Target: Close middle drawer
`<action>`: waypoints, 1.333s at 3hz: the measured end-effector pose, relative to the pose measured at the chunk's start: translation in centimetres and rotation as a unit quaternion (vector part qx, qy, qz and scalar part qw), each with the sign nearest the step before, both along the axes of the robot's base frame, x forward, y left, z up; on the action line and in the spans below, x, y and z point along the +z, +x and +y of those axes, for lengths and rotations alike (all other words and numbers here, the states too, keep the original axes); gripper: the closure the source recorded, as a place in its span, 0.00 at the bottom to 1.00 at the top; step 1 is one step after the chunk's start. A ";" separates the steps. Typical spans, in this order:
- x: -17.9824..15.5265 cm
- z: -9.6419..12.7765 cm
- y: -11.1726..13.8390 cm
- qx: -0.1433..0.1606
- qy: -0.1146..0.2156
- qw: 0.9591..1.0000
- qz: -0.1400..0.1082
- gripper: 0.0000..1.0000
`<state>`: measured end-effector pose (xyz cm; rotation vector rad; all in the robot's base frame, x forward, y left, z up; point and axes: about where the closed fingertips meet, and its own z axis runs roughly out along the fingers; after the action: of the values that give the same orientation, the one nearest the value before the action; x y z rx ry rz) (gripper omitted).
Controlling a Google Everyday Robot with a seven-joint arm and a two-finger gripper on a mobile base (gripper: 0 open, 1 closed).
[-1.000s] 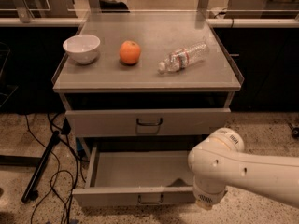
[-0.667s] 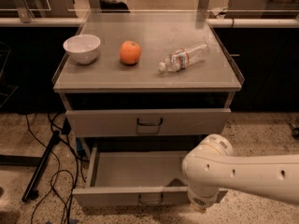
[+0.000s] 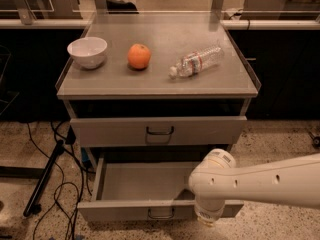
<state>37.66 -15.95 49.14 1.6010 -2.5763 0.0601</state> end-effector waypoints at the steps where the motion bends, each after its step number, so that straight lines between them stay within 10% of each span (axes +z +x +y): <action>1: -1.8 0.2 1.1 -0.001 -0.002 1.000 -0.004 1.00; 4: -5.3 0.0 3.7 0.003 -0.008 1.000 -0.027 1.00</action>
Offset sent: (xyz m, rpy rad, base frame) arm 0.0384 0.0030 -0.0532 -0.0182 -0.0468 0.0023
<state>41.36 -15.92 43.86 1.6240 -2.6045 0.1248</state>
